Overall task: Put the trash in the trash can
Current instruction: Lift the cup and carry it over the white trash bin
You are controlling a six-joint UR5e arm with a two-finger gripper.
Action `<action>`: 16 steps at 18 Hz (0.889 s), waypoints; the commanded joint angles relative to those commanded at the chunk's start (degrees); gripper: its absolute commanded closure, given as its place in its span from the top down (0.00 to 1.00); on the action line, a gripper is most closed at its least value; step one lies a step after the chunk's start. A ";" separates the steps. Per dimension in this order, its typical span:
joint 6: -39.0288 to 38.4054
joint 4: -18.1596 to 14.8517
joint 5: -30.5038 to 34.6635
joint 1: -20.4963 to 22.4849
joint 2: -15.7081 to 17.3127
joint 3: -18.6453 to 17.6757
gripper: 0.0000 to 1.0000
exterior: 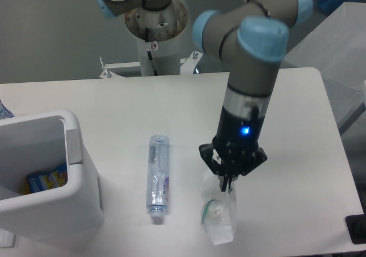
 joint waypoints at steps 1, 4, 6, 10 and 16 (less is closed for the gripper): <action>-1.93 0.09 -0.18 -0.44 0.88 0.18 0.00; -5.81 0.09 -0.18 -2.81 3.25 0.79 0.00; -6.78 0.09 -0.27 -4.74 5.01 0.80 0.00; -6.61 0.09 -0.18 -9.75 6.95 0.27 0.00; -0.57 0.35 -0.01 -19.14 8.00 -2.71 0.00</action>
